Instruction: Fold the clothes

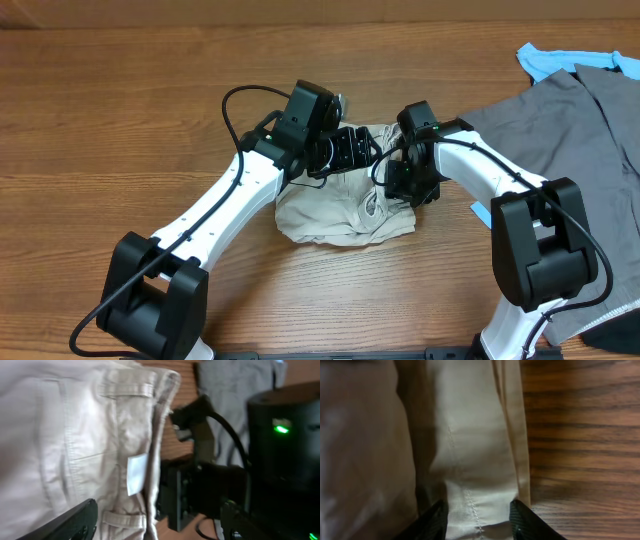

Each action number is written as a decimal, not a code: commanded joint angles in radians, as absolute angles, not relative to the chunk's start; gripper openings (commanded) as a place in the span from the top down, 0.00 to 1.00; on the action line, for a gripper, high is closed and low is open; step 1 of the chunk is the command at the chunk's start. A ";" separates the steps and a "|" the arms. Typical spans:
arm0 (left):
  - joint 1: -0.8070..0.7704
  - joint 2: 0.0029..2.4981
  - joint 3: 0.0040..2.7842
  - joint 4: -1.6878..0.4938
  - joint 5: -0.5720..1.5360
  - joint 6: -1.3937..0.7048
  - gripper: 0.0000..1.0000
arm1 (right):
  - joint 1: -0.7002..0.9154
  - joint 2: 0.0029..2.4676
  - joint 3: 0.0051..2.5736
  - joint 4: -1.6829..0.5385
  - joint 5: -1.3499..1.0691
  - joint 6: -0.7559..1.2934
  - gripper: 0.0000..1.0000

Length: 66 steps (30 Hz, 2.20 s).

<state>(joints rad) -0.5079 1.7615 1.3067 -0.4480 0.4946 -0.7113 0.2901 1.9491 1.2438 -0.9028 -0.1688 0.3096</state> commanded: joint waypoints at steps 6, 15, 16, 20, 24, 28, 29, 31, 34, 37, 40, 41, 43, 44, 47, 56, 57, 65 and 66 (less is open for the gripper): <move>-0.377 1.661 1.338 -0.439 0.347 -0.538 0.17 | 0.191 1.849 1.345 -1.049 -0.079 0.379 0.58; -0.334 1.824 1.337 -0.359 0.131 -0.494 0.27 | 0.236 1.701 1.475 -1.156 -0.409 0.167 0.44; -0.334 1.852 1.337 -0.356 0.131 -0.493 0.27 | 0.257 1.707 1.467 -1.159 -0.427 0.167 0.44; -0.333 1.959 1.338 -0.335 0.130 -0.493 0.27 | 0.329 1.718 1.412 -1.148 -0.432 0.171 0.44; -0.327 2.017 1.338 -0.333 0.123 -0.493 0.26 | 0.371 1.725 1.333 -1.103 -0.426 0.182 0.44; -0.320 2.036 1.337 -0.395 0.123 -0.493 0.25 | 0.378 1.746 1.200 -0.990 -0.363 0.183 0.39; -0.319 2.036 1.338 -0.495 0.132 -0.495 0.24 | 0.369 1.771 1.137 -0.937 -0.339 0.183 0.39; -0.319 2.036 1.337 -0.589 0.130 -0.497 0.23 | 0.359 1.795 1.106 -0.925 -0.266 0.201 0.39; -0.319 2.036 1.337 -0.715 0.133 -0.498 0.22 | 0.334 1.809 1.093 -0.921 -0.119 0.251 0.39; -0.318 2.036 1.337 -0.839 0.162 -0.521 0.22 | 0.299 1.809 1.093 -0.886 0.014 0.266 0.36; -0.318 2.036 1.337 -0.930 0.240 -0.520 0.25 | 0.256 1.809 1.094 -0.804 0.055 0.258 0.34; -0.319 2.036 1.337 -0.973 0.281 -0.521 0.25 | 0.237 1.809 1.098 -0.764 0.056 0.254 0.34; -0.321 2.035 1.337 -1.010 0.312 -0.521 0.22 | 0.215 1.809 1.115 -0.729 0.055 0.254 0.35; -0.326 2.033 1.337 -1.019 0.316 -0.521 0.21 | 0.206 1.809 1.134 -0.731 0.055 0.254 0.35; -0.332 2.006 1.337 -1.025 0.316 -0.525 0.21 | 0.205 1.806 1.215 -0.833 0.055 0.254 0.36; -0.334 1.684 1.338 -0.817 0.197 -0.448 0.00 | 0.205 1.671 1.375 -1.024 -0.061 0.263 0.46; -0.334 1.675 1.338 -0.785 0.203 -0.417 0.00 | 0.205 1.661 1.375 -1.026 -0.075 0.263 0.46; -0.291 1.777 1.342 -0.517 0.466 -0.104 0.00 | 0.207 1.630 1.339 -1.172 -0.180 0.342 0.36; -0.286 1.810 1.351 -0.503 0.480 -0.102 0.00 | 0.207 1.630 1.326 -1.171 -0.189 0.342 0.35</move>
<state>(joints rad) -0.3176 1.7000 1.3437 -0.5453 0.3557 -0.2256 0.2085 1.6363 1.3518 -1.1679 -0.1295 0.3103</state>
